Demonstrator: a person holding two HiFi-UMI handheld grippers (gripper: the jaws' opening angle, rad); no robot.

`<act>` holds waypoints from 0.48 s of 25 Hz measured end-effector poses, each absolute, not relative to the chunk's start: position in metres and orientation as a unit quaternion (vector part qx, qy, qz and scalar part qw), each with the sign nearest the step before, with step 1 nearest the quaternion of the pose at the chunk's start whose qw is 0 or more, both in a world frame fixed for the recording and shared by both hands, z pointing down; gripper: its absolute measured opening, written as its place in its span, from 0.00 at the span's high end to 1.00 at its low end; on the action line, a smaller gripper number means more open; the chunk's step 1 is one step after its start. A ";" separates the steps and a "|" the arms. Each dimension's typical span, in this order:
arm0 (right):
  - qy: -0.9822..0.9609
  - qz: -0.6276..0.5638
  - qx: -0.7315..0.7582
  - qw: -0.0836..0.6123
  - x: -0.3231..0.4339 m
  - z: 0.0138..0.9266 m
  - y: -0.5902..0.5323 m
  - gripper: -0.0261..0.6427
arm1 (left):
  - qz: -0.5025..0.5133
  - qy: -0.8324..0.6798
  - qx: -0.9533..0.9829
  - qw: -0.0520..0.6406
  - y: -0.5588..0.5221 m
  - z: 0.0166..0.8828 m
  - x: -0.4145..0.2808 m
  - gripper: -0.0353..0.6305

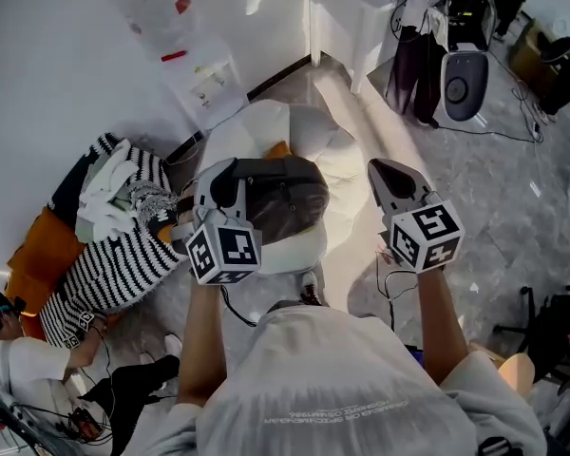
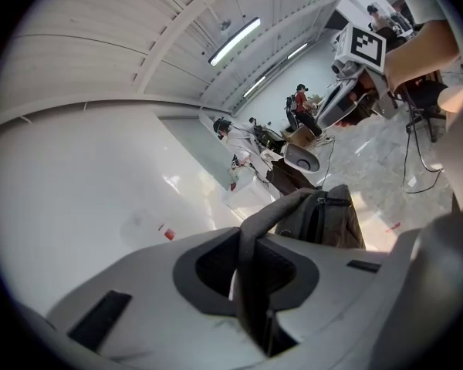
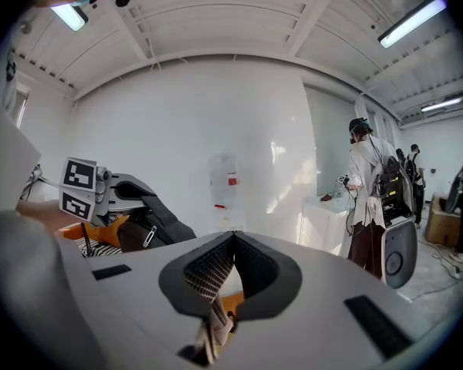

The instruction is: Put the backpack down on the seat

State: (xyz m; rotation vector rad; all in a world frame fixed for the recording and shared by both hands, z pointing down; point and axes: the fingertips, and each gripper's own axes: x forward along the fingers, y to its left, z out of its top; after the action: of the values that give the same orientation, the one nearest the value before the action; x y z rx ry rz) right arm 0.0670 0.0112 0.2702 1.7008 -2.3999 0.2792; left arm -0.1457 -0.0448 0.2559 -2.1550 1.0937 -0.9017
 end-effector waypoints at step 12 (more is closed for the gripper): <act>-0.796 0.102 0.588 0.101 0.085 0.281 -0.027 0.96 | -0.336 0.372 -0.824 0.265 -0.091 0.280 -0.111 0.89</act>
State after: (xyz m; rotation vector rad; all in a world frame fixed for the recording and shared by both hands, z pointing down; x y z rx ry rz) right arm 0.0850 -0.0268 0.2809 1.7372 -2.3518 0.3008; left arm -0.1112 -0.0914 0.2797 -2.2255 1.0040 -0.9072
